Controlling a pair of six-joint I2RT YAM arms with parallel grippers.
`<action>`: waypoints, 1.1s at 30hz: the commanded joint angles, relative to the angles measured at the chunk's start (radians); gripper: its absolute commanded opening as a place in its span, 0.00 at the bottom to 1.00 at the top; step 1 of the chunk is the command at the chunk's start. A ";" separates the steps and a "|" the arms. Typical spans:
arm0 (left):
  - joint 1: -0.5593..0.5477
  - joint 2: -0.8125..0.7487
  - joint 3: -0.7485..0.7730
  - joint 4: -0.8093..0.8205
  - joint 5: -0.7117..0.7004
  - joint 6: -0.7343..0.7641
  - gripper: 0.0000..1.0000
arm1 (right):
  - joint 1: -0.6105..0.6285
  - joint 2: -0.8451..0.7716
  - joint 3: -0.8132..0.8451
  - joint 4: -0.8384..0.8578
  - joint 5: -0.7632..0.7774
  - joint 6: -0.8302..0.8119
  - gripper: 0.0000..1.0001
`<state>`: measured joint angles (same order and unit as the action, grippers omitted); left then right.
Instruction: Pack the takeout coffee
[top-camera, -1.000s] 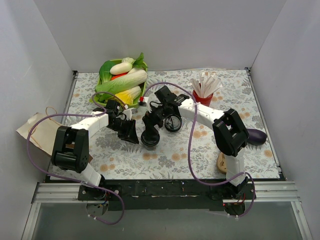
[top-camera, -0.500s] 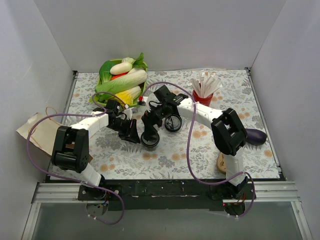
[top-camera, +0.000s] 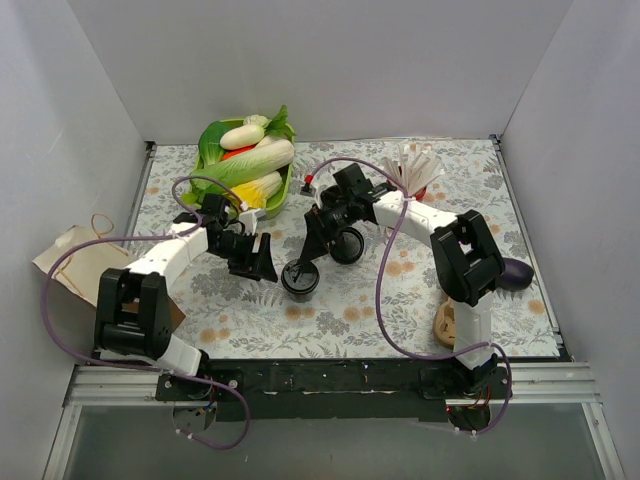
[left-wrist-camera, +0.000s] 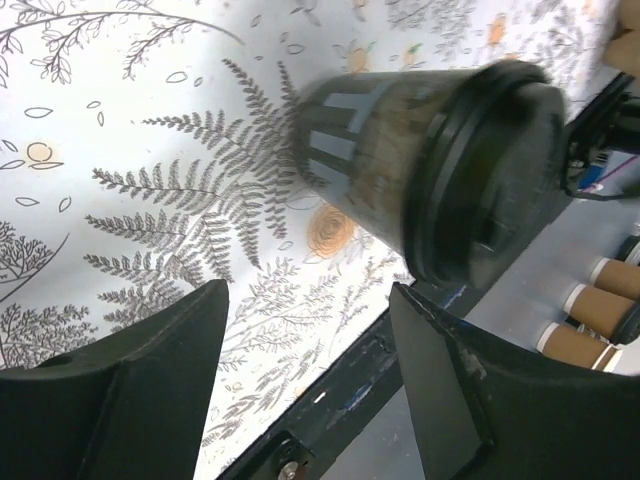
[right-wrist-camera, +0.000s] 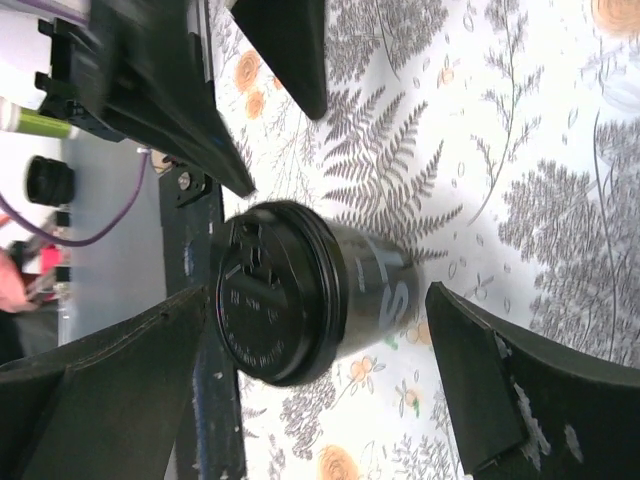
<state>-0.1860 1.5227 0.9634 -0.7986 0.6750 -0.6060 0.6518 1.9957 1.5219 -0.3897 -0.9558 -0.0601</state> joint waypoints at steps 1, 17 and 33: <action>0.022 -0.134 0.049 -0.077 0.148 0.126 0.68 | -0.043 -0.040 -0.068 0.089 -0.132 0.100 0.98; 0.020 -0.044 -0.012 0.176 0.350 -0.087 0.74 | -0.053 0.012 -0.118 0.160 -0.164 0.175 0.98; 0.020 0.077 -0.078 0.260 0.359 -0.192 0.70 | -0.052 0.080 -0.143 0.249 -0.167 0.298 0.98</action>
<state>-0.1669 1.5818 0.9035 -0.5667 1.0248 -0.7670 0.5961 2.0556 1.3792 -0.1947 -1.1030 0.1867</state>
